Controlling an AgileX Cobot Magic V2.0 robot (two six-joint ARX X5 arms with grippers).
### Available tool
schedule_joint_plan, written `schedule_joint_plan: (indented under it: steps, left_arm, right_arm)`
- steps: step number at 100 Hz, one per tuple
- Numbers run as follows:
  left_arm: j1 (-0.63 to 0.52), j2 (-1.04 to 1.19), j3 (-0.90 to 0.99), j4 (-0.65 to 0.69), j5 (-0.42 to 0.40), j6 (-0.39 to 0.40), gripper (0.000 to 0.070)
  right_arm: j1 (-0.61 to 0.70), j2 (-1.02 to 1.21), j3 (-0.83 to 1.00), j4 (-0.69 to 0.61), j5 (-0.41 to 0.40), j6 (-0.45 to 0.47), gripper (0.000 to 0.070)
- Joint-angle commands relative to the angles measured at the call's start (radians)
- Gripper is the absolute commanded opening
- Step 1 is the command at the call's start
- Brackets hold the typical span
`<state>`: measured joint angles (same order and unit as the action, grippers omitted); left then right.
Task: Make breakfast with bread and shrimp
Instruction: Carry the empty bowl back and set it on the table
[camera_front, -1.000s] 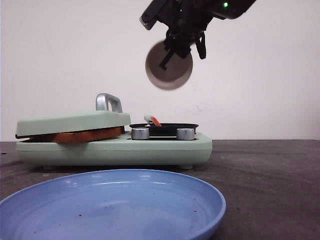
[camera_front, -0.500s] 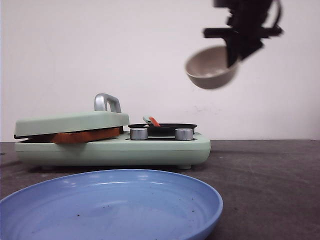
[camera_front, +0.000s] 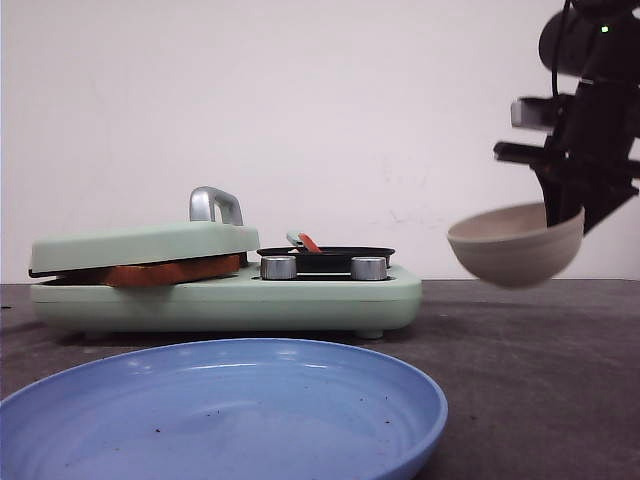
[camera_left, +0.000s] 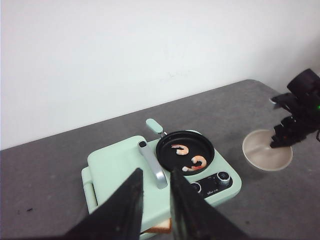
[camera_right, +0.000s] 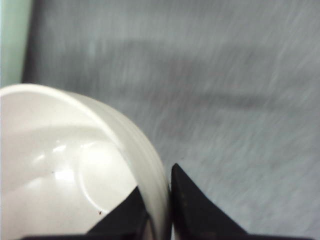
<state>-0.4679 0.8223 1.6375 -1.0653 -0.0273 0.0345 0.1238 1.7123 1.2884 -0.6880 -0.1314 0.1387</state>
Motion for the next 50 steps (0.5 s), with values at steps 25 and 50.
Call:
schedule_joint_plan:
  steps: [25, 50]
  left_arm:
    - [-0.006, 0.007, -0.021, 0.014, -0.003, -0.014, 0.0012]
    - [-0.006, 0.007, -0.021, 0.017, -0.003, -0.024, 0.0012]
  right_arm:
    - [-0.005, 0.018, -0.123, 0.069, 0.001, 0.005, 0.0002]
    - [-0.029, 0.018, -0.136, 0.066, 0.002, 0.013, 0.0386]
